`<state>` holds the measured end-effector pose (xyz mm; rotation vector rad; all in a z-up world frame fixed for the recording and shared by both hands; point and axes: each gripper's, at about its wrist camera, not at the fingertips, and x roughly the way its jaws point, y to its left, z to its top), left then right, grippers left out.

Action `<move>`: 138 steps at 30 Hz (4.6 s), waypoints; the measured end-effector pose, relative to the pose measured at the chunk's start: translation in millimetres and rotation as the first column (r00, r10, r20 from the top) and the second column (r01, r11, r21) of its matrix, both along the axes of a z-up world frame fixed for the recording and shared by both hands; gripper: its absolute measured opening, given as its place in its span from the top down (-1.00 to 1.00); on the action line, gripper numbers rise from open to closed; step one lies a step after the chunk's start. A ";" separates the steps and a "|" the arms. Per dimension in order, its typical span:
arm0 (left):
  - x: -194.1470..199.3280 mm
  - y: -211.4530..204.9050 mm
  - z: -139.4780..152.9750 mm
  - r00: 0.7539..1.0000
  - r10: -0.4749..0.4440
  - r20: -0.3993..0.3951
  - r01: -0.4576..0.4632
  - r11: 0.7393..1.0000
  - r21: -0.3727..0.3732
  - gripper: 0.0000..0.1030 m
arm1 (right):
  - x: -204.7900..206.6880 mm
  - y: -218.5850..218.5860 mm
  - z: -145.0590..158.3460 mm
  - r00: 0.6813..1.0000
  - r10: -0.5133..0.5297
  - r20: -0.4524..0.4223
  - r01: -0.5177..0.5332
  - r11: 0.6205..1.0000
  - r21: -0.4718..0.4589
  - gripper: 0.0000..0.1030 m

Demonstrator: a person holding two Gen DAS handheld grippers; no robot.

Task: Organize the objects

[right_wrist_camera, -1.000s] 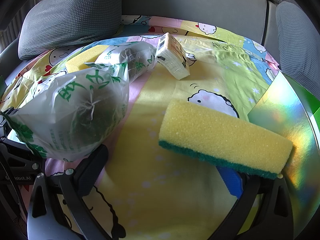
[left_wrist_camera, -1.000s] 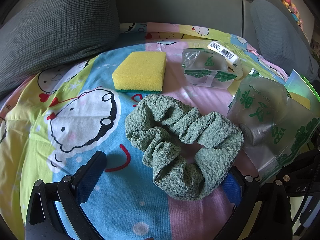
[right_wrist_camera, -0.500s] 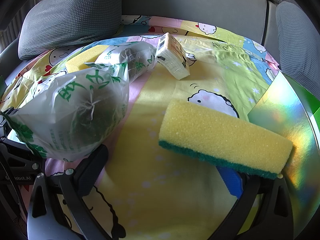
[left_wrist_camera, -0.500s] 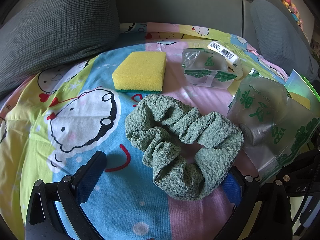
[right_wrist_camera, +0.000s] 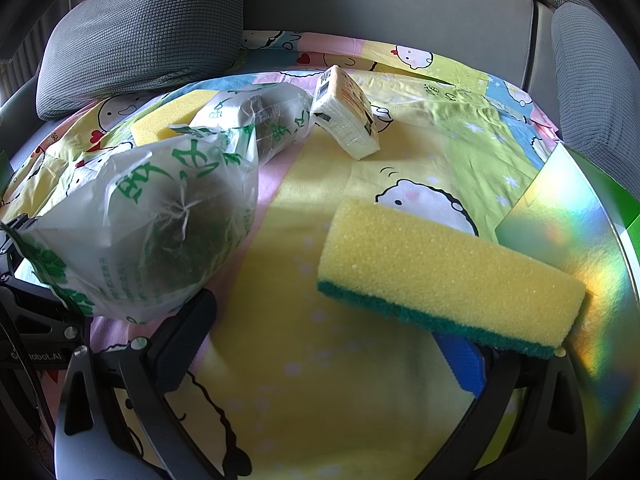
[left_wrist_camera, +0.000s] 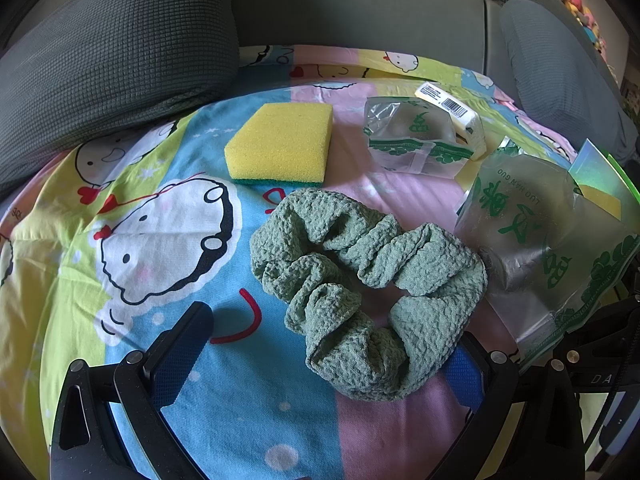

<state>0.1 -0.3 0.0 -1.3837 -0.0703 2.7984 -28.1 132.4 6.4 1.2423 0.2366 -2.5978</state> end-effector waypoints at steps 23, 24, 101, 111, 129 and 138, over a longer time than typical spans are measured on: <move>0.0 0.1 0.0 1.000 0.001 0.000 -0.001 1.000 0.000 -0.99 | 0.0 0.4 0.0 1.000 0.000 0.000 0.000 1.000 0.000 -0.99; 0.0 0.1 0.0 1.000 0.001 0.000 -0.001 1.000 -0.001 -0.99 | 0.0 0.5 0.1 1.000 0.000 0.000 0.000 1.000 0.000 -0.99; 18.6 -12.4 35.1 0.999 0.018 -0.034 -0.017 1.000 0.019 -0.99 | -0.2 1.2 5.8 0.983 -0.150 0.102 0.147 0.989 0.036 -0.93; 34.3 -45.2 69.9 0.990 0.072 -0.119 -0.041 0.968 0.247 -0.99 | 33.2 2.2 87.0 0.973 -0.228 -0.019 0.221 0.956 -0.194 -0.85; 24.3 -61.4 42.2 0.989 0.130 0.072 -0.148 0.905 0.399 -0.99 | 16.6 -50.8 100.9 0.991 -0.101 0.092 0.130 0.908 -0.400 -0.15; 19.2 -59.2 22.3 0.977 0.126 0.171 -0.194 0.861 0.471 -0.76 | -27.9 -103.9 66.7 0.972 0.020 0.232 0.055 0.949 -0.311 0.27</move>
